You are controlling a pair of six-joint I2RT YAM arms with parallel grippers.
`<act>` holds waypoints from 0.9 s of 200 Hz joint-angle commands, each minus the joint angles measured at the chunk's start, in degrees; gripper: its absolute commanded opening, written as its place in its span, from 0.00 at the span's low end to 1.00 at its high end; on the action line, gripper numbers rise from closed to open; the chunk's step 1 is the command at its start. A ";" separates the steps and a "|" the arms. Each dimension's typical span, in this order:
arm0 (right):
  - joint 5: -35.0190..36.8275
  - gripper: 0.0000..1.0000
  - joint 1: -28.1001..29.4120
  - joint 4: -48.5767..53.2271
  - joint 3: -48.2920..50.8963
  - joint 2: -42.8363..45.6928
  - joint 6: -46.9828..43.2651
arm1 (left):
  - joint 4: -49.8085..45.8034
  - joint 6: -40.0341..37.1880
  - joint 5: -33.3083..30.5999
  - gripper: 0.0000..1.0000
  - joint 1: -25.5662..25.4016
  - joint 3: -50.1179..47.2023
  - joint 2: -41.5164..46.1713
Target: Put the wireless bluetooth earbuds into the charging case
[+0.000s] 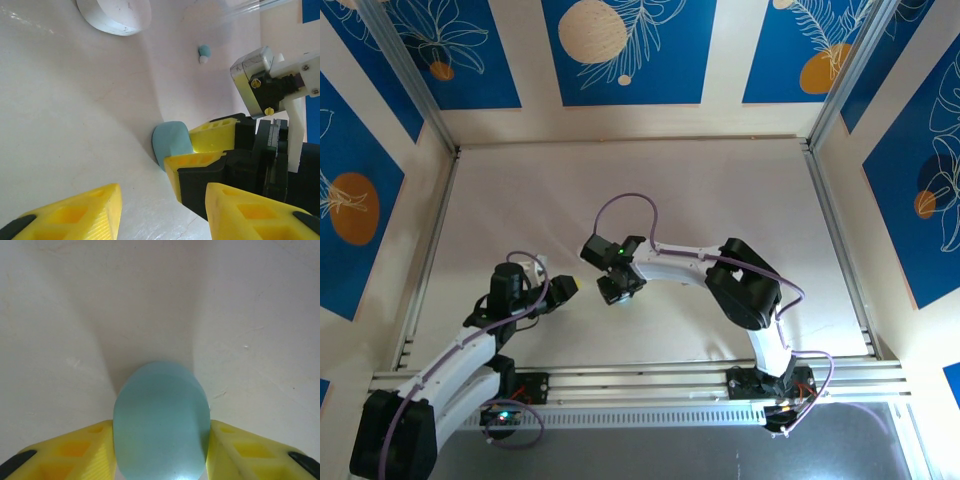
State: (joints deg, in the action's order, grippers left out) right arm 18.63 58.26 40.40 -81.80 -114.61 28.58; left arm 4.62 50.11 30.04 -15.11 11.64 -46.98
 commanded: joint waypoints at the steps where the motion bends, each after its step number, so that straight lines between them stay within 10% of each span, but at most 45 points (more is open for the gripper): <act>1: -1.35 0.46 -0.41 1.17 -1.69 0.50 0.51 | 0.11 -1.42 1.55 0.47 0.72 -0.13 -0.26; 180: -30.82 0.30 -11.57 -28.39 23.64 20.24 13.13 | 24.53 6.51 2.65 0.47 -11.42 1.39 -19.55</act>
State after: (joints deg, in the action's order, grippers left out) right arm -4.86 47.48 17.96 -59.79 -96.97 38.92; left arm 22.90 55.07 32.97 -25.58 11.55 -64.60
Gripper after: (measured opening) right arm 0.356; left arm 0.469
